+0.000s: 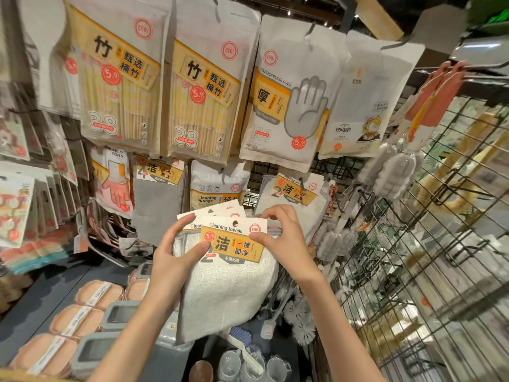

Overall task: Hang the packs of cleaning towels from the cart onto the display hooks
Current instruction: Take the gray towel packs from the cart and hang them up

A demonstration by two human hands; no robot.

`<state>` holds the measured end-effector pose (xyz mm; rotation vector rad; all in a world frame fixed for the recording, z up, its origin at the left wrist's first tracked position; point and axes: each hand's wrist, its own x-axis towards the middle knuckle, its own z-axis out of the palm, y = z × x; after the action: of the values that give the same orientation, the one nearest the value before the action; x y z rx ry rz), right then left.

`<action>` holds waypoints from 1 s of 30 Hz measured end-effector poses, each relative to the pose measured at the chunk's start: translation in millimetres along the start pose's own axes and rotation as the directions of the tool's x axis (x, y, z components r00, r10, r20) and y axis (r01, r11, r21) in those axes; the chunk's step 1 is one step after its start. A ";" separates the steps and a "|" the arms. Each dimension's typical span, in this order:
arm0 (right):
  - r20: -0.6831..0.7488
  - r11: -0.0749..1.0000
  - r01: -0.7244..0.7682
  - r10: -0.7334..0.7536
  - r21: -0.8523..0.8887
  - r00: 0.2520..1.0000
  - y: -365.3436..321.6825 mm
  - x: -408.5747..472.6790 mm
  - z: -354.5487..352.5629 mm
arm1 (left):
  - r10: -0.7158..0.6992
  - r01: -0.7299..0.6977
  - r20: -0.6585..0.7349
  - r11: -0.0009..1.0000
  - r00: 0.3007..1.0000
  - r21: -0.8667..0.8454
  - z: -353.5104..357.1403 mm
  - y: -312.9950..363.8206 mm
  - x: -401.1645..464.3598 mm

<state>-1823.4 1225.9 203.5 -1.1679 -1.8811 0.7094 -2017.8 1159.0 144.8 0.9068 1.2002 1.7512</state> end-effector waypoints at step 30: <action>-0.403 0.951 -0.080 0.201 0.297 0.893 42.3 31.1 -75.9 | 0.052 -0.051 0.045 0.999 0.998 -0.020 -5.5 1.0 -1.1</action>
<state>-1747.5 1275.5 220.8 -1.1765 -1.2948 0.6982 -2022.4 1155.7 144.1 0.9693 1.1388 1.7702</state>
